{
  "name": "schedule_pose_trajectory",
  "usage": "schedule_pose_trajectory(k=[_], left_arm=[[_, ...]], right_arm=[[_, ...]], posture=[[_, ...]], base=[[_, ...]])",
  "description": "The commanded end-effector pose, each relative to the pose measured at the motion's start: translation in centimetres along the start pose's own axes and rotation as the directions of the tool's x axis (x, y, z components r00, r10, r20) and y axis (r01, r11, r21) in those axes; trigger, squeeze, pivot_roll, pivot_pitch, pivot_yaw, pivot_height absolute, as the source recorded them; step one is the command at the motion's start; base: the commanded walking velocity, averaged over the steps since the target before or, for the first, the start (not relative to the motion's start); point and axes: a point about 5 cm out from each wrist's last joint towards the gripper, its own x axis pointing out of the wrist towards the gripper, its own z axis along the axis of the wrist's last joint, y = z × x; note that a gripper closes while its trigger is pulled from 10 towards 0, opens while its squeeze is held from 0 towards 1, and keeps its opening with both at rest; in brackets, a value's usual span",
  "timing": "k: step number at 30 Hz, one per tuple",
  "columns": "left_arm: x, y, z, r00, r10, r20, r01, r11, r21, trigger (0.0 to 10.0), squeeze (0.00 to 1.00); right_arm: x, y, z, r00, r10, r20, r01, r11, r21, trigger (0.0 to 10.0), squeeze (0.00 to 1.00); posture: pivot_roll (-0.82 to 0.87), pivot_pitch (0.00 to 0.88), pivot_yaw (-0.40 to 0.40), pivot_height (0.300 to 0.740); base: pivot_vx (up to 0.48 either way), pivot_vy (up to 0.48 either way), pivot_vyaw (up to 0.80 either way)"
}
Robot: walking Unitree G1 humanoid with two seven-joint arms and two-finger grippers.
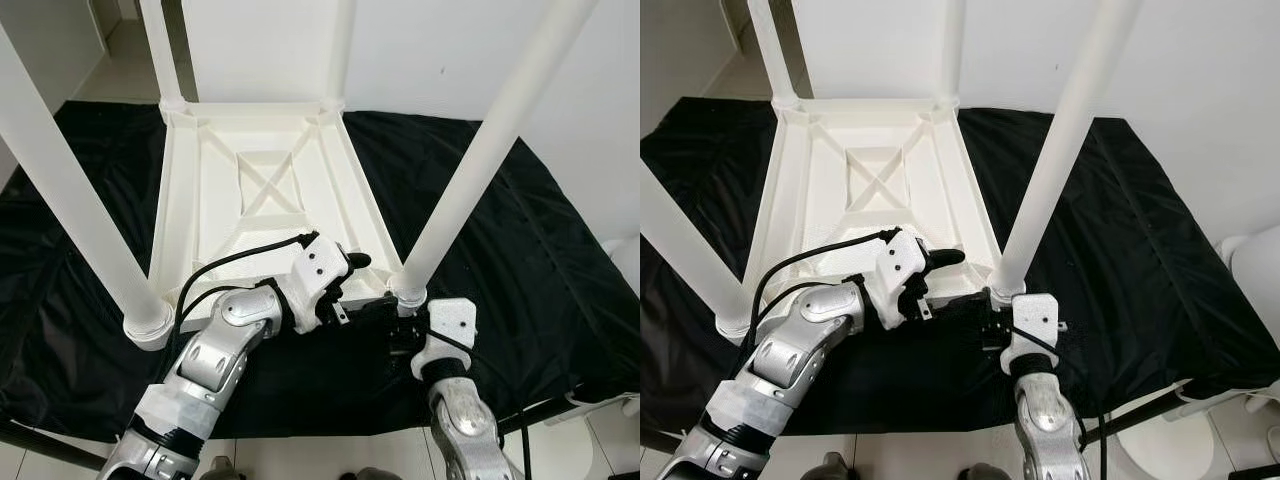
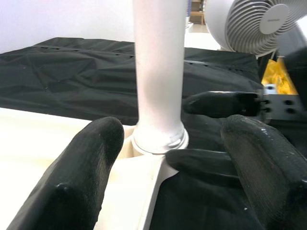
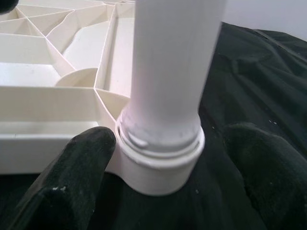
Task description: Building children table
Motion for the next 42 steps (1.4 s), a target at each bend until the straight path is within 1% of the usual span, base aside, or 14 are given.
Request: schedule_pose_trajectory(k=[1,3,7,9,10,14,18,22,29,31,33,39,40,42], left_arm=[[-0.1,0.7,-0.3,0.993,0.114,-0.004,-0.114,0.993,-0.002,10.0,0.0],[-0.3,1.2,-0.3,0.989,0.15,-0.006,-0.15,0.989,0.005,10.0,0.0],[-0.4,1.4,-0.3,0.986,0.166,-0.007,-0.166,0.986,0.008,10.0,0.0],[-0.6,2.5,-0.8,0.966,0.251,-0.052,-0.25,0.968,0.039,10.0,0.0],[-0.6,2.5,-0.8,0.966,0.251,-0.052,-0.25,0.968,0.039,10.0,0.0],[-1.0,4.5,-1.3,0.914,0.394,-0.101,-0.39,0.919,0.056,10.0,0.0],[-1.3,5.0,-1.3,0.896,0.433,-0.101,-0.43,0.901,0.054,10.0,0.0],[-2.4,6.2,-1.1,0.85,0.52,-0.09,-0.517,0.854,0.059,10.0,0.0],[-3.1,6.6,-1.1,0.834,0.545,-0.086,-0.543,0.839,0.049,10.0,0.0],[-3.2,6.6,-1.2,0.834,0.545,-0.086,-0.543,0.838,0.049,10.0,0.0],[-3.4,6.8,-1.3,0.831,0.549,-0.091,-0.539,0.835,0.109,10.0,0.0],[-3.3,7.2,-1.2,0.821,0.564,-0.092,-0.559,0.826,0.076,10.0,0.0],[-3.2,7.3,-1.1,0.817,0.571,-0.086,-0.566,0.821,0.072,10.0,0.0],[-3.0,7.4,-1.0,0.813,0.577,-0.075,-0.573,0.816,0.075,10.0,0.0]], right_arm=[[-0.4,-0.2,0.4,1.0,-0.003,0.025,0.003,1.0,0.006,10.0,0.0],[-1.2,-0.6,0.1,1.0,-0.004,0.017,0.003,1.0,0.008,10.0,0.0],[-1.4,-0.8,0.1,1.0,-0.003,0.014,0.003,1.0,0.008,10.0,0.0],[-2.0,-1.5,-0.1,1.0,-0.007,0.01,0.007,1.0,-0.017,10.0,0.0],[-2.0,-1.5,-0.1,1.0,-0.007,0.01,0.007,1.0,-0.017,10.0,0.0],[-2.5,-3.2,-0.3,0.999,-0.049,0.007,0.05,0.998,-0.036,10.0,0.0],[-2.6,-3.5,-0.3,0.998,-0.066,0.01,0.066,0.997,-0.029,10.0,0.0],[-3.3,-4.6,0.0,0.99,-0.141,0.021,0.142,0.989,-0.033,10.0,0.0],[-3.6,-5.8,0.0,0.978,-0.206,0.03,0.207,0.978,-0.033,10.0,0.0],[-3.6,-6.1,0.0,0.976,-0.217,0.03,0.218,0.975,-0.033,10.0,0.0],[-3.3,-6.8,-0.1,0.969,-0.244,0.037,0.245,0.969,-0.037,10.0,0.0],[-2.0,-7.8,-0.2,0.963,-0.265,0.047,0.267,0.963,-0.039,10.0,0.0],[-1.2,-8.0,-0.4,0.965,-0.259,0.03,0.26,0.963,-0.064,10.0,0.0],[-0.6,-8.2,-0.4,0.967,-0.253,0.02,0.254,0.966,-0.055,10.0,0.0]], posture=[[-0.01,0.018,-0.05,0.74],[-0.01,0.019,-0.047,0.74],[-0.01,0.019,-0.047,0.74],[-0.02,0.023,-0.04,0.74],[-0.02,0.023,-0.04,0.74],[-0.02,0.029,-0.041,0.74],[-0.01,0.031,-0.042,0.74],[-0.01,0.039,-0.042,0.74],[-0.01,0.047,-0.027,0.74],[-0.01,0.047,-0.027,0.74],[-0.01,0.052,-0.02,0.74],[-0.01,0.051,-0.016,0.74],[-0.01,0.046,-0.015,0.74],[-0.01,0.043,-0.016,0.74]], base=[[0.0,0.0,0.0],[0.0,0.0,0.0],[0.0,0.0,0.0],[0.0,0.0,0.0],[0.0,0.0,0.0],[0.0,0.0,0.0],[0.0,0.0,0.0],[0.0,0.0,0.0],[0.0,0.0,0.0],[0.0,0.0,0.0],[0.0,0.0,0.0],[0.0,0.0,0.0],[0.0,0.0,0.0],[0.0,0.0,0.0]])
